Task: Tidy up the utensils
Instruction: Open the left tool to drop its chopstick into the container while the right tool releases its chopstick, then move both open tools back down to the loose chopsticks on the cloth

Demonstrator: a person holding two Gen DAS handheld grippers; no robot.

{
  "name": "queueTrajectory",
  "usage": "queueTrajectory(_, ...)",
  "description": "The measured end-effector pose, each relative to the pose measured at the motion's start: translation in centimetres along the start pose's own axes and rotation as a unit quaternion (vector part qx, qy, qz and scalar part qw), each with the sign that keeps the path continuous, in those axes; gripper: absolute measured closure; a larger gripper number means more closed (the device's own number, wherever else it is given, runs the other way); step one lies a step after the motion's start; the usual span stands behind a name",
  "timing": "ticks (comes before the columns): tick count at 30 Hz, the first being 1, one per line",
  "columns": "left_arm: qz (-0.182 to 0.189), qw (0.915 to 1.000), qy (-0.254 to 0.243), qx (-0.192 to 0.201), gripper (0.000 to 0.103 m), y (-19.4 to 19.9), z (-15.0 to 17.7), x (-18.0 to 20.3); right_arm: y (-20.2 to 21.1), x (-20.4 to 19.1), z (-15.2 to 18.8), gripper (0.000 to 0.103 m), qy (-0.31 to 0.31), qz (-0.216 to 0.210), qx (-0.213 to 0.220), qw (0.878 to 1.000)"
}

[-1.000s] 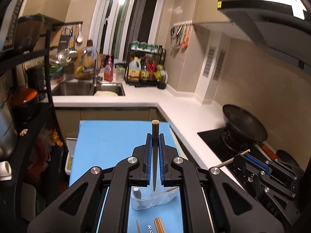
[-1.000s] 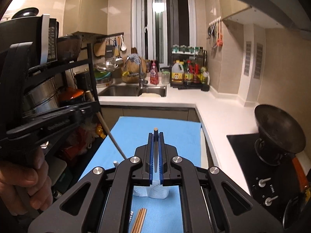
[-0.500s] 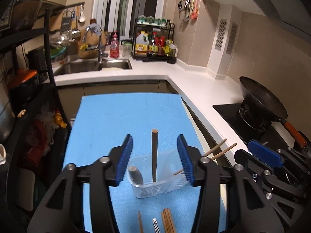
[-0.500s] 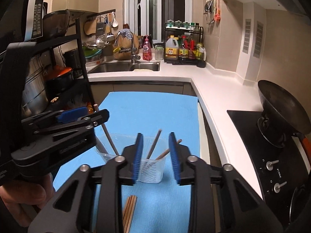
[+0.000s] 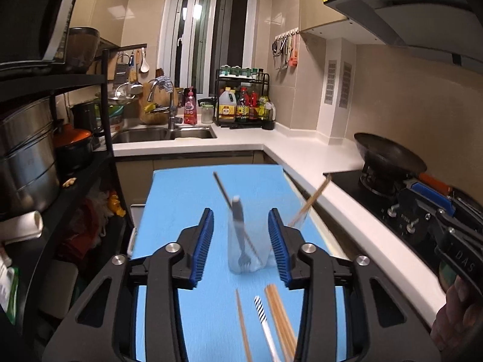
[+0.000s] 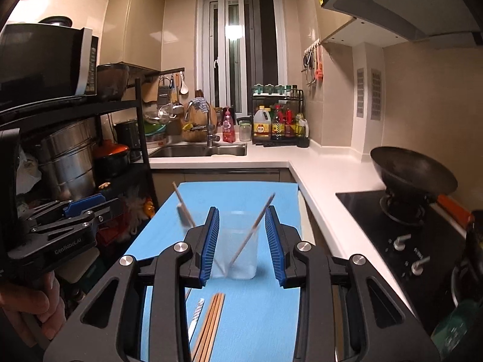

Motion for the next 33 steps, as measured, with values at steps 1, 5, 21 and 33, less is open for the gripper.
queueTrajectory(1, -0.001, 1.0000, 0.003, -0.003, 0.073, 0.5, 1.4, 0.0, 0.4, -0.2, 1.4, 0.071, -0.002, 0.000, 0.000, 1.000)
queueTrajectory(5, -0.007, 0.9997, 0.005, -0.021, 0.084, 1.2, 6.5, 0.1, 0.9, -0.9, 6.5, 0.079, -0.012, -0.011, -0.015, 1.000)
queueTrajectory(21, -0.008, 0.9817, 0.100, -0.162, 0.093, -1.6, 20.1, -3.2, -4.6, -1.3, 19.9, 0.088, -0.095, -0.066, -0.221, 0.968)
queueTrajectory(33, 0.029, 0.9723, 0.117, -0.200, 0.093, -2.4, 22.3, -1.6, -5.5, -3.1, 21.6, 0.088, -0.072, -0.073, -0.259, 0.960)
Point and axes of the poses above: each gripper's, at about its wrist camera, not at the fingertips, and y roughly against the way its jaws point, x to its right, z to its underside, the point moved 2 cm from there along -y, roughly the way its jaws point, and after that the axes turned 1 degree about x, right-handed, at the moved point
